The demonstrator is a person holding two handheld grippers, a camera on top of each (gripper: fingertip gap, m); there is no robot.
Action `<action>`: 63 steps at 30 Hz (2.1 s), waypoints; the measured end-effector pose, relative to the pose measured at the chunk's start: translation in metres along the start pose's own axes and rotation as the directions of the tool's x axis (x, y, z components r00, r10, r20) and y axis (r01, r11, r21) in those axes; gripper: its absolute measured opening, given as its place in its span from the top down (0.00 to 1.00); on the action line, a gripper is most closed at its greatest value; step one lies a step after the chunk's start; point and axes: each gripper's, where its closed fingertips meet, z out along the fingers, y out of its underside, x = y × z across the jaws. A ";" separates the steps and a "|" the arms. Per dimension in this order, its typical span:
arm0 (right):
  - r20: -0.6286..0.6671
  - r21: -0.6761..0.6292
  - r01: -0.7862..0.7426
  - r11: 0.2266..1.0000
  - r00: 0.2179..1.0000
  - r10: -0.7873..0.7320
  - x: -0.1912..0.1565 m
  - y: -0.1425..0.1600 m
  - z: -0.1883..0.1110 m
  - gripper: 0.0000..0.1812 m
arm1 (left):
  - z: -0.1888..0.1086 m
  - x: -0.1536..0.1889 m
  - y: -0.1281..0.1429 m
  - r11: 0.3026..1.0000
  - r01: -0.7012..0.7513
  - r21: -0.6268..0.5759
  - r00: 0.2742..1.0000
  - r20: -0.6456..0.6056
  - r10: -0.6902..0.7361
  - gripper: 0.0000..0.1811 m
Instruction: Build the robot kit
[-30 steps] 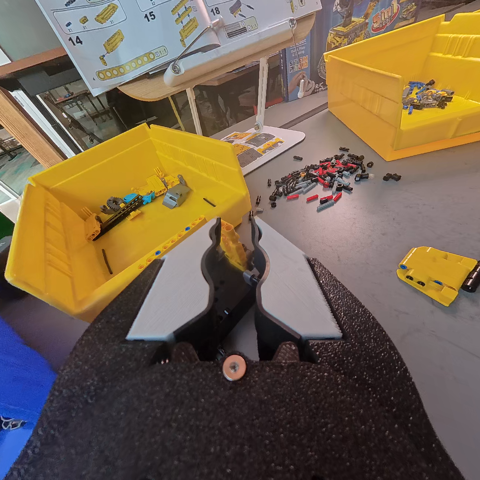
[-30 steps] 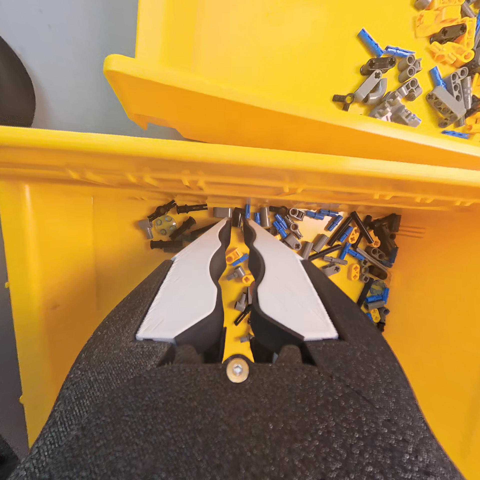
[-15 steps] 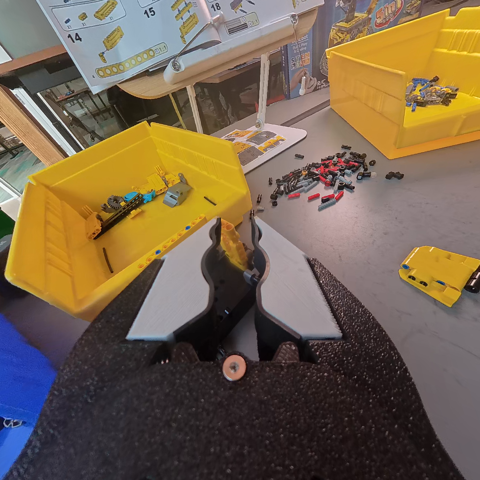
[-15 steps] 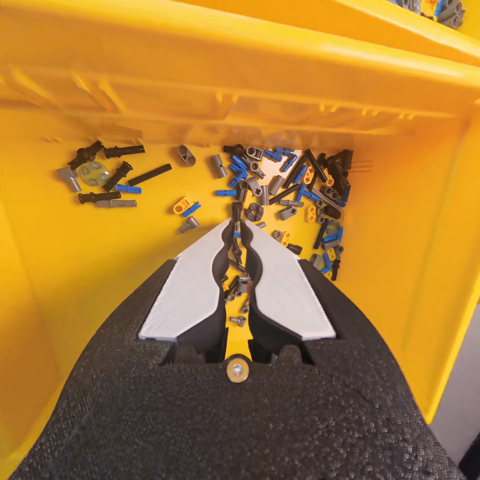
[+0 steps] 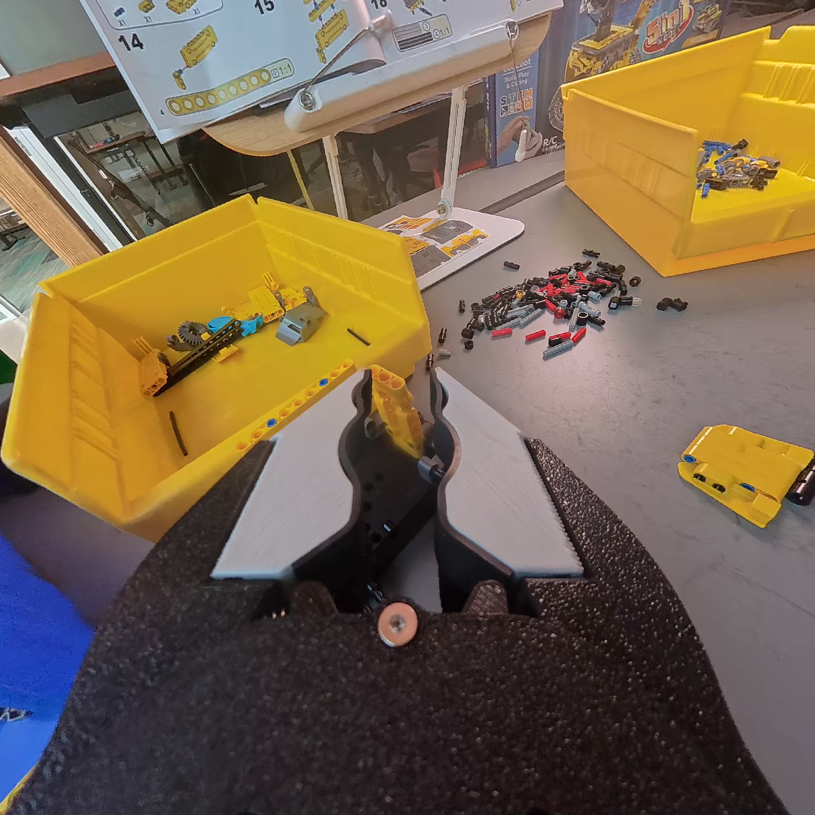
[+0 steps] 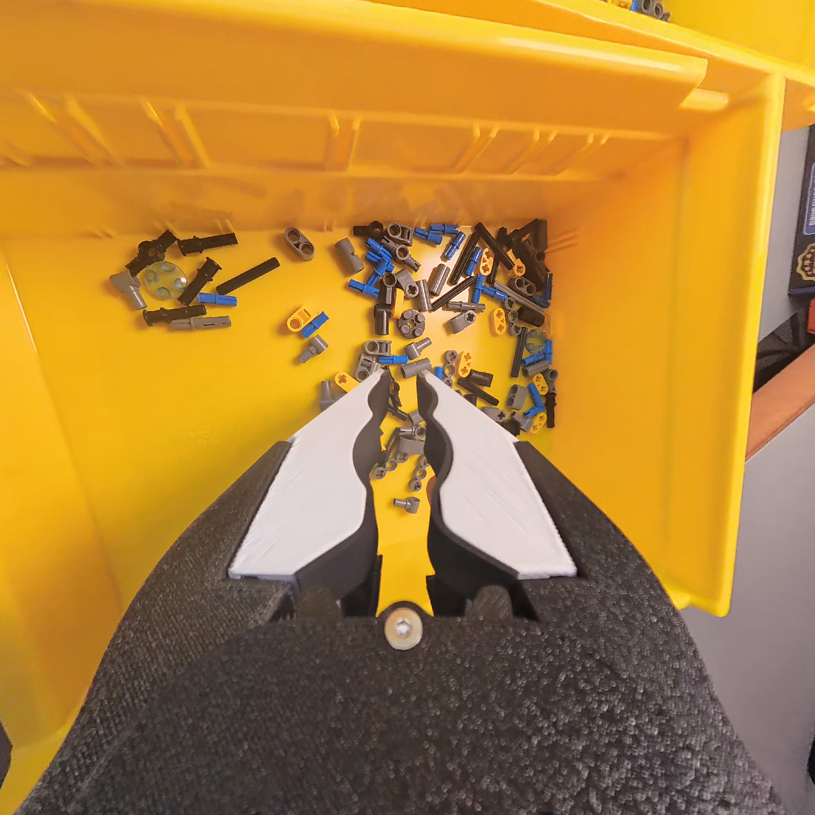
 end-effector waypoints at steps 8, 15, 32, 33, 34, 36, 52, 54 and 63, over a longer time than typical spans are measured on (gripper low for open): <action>-0.044 0.037 -0.004 0.999 0.999 0.006 0.001 -0.019 -0.015 0.92 | 0.008 0.011 -0.009 1.000 0.006 -0.026 0.999 -0.046 -0.007 0.87; -0.116 0.184 -0.068 0.981 0.989 0.090 -0.007 -0.048 -0.044 0.92 | 0.034 0.061 -0.046 0.995 -0.066 -0.070 0.968 -0.248 0.046 0.92; 0.012 0.705 -0.342 0.622 0.882 0.471 -0.084 -0.112 -0.123 0.90 | 0.123 0.139 0.017 0.800 -0.391 -0.455 0.819 -0.569 0.076 0.94; 0.019 0.703 -0.351 0.619 0.879 0.476 -0.085 -0.110 -0.122 0.90 | 0.123 0.139 0.018 0.800 -0.396 -0.450 0.816 -0.572 0.082 0.94; 0.025 0.701 -0.358 0.616 0.877 0.480 -0.085 -0.108 -0.120 0.90 | 0.123 0.140 0.018 0.799 -0.402 -0.447 0.814 -0.575 0.087 0.94; 0.033 0.699 -0.366 0.614 0.875 0.483 -0.087 -0.106 -0.118 0.90 | 0.123 0.141 0.019 0.796 -0.412 -0.444 0.811 -0.576 0.098 0.94; -0.023 0.652 -0.366 0.664 0.866 0.500 -0.079 -0.096 -0.107 0.90 | 0.072 0.129 -0.002 0.871 -0.340 -0.355 0.811 -0.579 0.080 0.97; -0.040 0.641 -0.371 0.672 0.858 0.512 -0.074 -0.091 -0.105 0.90 | 0.049 0.124 0.003 0.868 -0.324 -0.378 0.810 -0.584 0.048 0.97; -0.117 0.577 -0.431 0.694 0.797 0.593 -0.044 -0.061 -0.095 0.90 | -0.015 0.104 0.061 0.789 -0.362 -0.497 0.837 -0.546 0.041 0.97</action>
